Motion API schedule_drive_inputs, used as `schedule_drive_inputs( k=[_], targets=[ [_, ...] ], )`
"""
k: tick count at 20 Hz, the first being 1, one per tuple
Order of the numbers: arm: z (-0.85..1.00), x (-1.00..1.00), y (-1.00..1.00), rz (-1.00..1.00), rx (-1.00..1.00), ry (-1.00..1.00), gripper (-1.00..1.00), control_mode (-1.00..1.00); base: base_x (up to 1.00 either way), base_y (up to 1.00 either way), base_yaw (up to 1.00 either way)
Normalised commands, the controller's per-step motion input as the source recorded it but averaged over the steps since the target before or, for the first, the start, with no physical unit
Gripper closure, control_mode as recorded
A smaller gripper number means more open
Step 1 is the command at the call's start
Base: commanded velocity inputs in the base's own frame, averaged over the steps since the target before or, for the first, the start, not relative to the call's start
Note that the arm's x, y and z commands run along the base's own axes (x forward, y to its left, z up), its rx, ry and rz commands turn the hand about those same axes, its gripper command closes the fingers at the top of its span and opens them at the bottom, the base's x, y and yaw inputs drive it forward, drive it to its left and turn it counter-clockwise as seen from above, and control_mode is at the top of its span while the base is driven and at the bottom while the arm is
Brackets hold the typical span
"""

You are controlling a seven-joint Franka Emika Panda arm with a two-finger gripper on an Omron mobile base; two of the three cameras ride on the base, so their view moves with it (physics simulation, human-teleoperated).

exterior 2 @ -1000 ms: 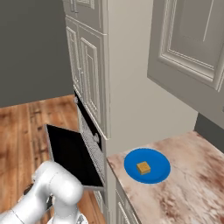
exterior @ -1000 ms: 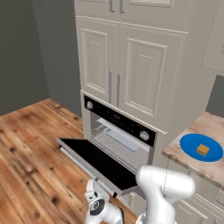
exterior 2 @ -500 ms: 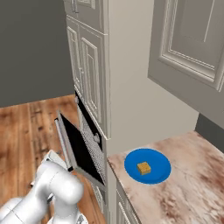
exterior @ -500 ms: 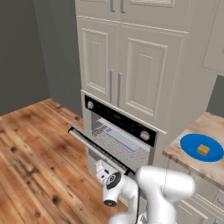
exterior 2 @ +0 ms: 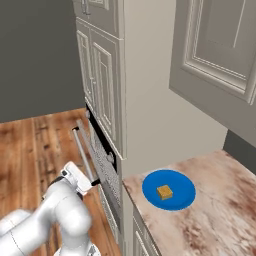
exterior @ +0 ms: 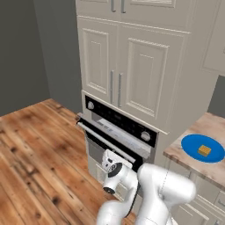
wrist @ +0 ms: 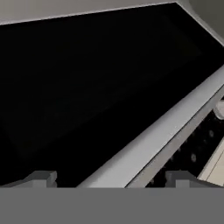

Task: Take the baked cake out of the oven and place it on the plate for cooling. Then close the oven door.

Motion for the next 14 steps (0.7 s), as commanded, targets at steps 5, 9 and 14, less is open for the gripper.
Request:
schedule_drive_inputs(
  k=[5, 9, 14],
  targets=[
    [0.01, 0.49, -0.29, -0.43, -0.26, -0.19, -1.0, -1.0, 0.0, 0.0, 0.0],
    [0.0, 0.59, -0.33, -0.41, -0.24, -0.15, -1.0, -1.0, 0.0, 0.0, 0.0],
    [0.0, 0.46, -0.32, -0.35, -0.17, -0.12, -1.0, -1.0, 0.0, 0.0, 0.0]
  ],
)
